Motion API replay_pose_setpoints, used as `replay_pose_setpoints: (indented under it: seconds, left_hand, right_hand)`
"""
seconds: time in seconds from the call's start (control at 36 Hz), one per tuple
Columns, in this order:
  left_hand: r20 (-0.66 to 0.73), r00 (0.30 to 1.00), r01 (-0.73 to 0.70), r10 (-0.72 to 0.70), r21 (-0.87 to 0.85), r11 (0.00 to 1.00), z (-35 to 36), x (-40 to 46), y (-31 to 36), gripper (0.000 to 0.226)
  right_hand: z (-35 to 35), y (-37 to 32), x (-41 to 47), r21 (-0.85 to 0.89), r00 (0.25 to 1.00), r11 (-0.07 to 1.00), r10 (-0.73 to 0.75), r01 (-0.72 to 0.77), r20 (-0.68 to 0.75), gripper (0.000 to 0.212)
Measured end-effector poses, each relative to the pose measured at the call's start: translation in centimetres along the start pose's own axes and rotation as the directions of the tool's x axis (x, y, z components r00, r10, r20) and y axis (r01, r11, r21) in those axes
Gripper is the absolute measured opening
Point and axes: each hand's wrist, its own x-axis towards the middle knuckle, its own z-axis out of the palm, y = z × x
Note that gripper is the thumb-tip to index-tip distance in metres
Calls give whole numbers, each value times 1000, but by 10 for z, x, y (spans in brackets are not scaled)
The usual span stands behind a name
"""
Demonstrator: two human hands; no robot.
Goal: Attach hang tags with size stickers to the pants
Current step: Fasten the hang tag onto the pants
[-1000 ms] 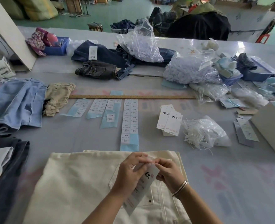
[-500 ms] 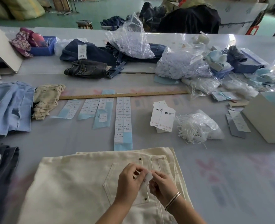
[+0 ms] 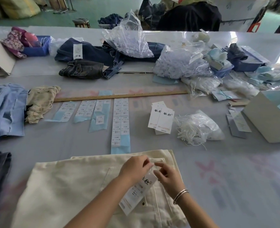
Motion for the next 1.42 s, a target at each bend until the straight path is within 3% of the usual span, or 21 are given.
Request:
replay_pose_setpoints:
  seconds: [0.06,0.11,0.19,0.31,0.42,0.61,0.78,0.89,1.06,1.14,1.42]
  left_hand:
    - [34,999,5,1,-177,984,3,8,7,18]
    - [64,998,18,2,-296,955,7,15,9,19]
    - [72,997,62,-38,-374,925,15,27,7,19]
    - [-27,997,64,-66,-88,994,22,43,-8,16]
    - [55,998,-2,-6,160,987,31,54,-12,26]
    - [-19,993,-109,119,269,957,38,60,-14,18]
    - [-27,999,-26,25,-64,998,34,57,-15,6]
    - [3,999,-44,45,-167,985,32,52,-19,1]
    - [121,992,66,-19,-397,916,29,43,-21,11]
    - [149,988,108,-47,-436,893,26,42,-22,3]
    - [247,968,126,-39,-345,930,17,51,-18,20]
  right_hand:
    - [4,-2,3,-1,1000,1000,-18,18,13,20]
    - [5,0,7,104,999,994,33,-30,-22,26]
    - [1,3,12,267,989,954,148,-140,-7,24]
    - [-7,12,20,237,965,935,257,-262,54,33]
    - [-10,14,33,115,923,918,368,-381,113,38]
    - [-6,16,46,-225,897,899,414,-375,155,38]
    - [0,5,55,-488,899,836,389,-253,202,36]
    - [3,-6,63,-582,887,792,390,-186,248,33]
    - [5,-1,50,-511,933,826,339,-236,118,33]
    - [8,5,41,-486,959,849,273,-206,71,29]
    - [9,6,34,-570,996,819,93,-66,17,39]
